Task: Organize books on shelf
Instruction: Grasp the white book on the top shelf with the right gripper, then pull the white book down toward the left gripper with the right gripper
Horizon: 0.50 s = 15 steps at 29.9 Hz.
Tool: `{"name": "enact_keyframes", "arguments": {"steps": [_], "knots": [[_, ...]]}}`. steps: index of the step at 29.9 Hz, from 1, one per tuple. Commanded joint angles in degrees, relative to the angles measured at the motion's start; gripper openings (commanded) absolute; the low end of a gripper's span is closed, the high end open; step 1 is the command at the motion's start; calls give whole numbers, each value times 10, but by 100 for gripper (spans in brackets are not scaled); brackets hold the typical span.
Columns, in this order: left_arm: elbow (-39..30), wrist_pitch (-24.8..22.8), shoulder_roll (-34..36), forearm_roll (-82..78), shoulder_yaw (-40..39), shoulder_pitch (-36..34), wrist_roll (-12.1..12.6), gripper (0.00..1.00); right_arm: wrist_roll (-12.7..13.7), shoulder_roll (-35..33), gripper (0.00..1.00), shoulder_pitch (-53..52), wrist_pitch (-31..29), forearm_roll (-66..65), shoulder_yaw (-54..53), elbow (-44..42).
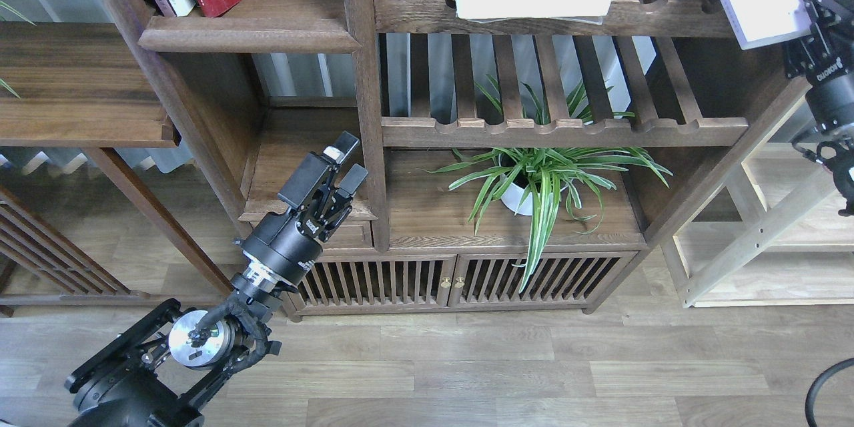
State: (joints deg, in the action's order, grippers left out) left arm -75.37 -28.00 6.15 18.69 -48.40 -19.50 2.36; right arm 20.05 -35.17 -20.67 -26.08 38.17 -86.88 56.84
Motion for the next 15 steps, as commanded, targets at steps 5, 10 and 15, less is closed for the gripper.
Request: {"name": "enact_keyframes", "arguments": {"steps": [5, 10, 15], "knots": [[-5, 0, 0, -8, -6, -19, 3, 98, -2, 1, 6, 72, -19, 1, -8, 17], [6, 0, -15, -9, -6, -56, 3, 98, -5, 2, 5, 110, -19, 1, -9, 28], [21, 0, -38, -10, 6, -107, 3, 98, -10, 2, 5, 144, -19, 3, -37, 55]]}}
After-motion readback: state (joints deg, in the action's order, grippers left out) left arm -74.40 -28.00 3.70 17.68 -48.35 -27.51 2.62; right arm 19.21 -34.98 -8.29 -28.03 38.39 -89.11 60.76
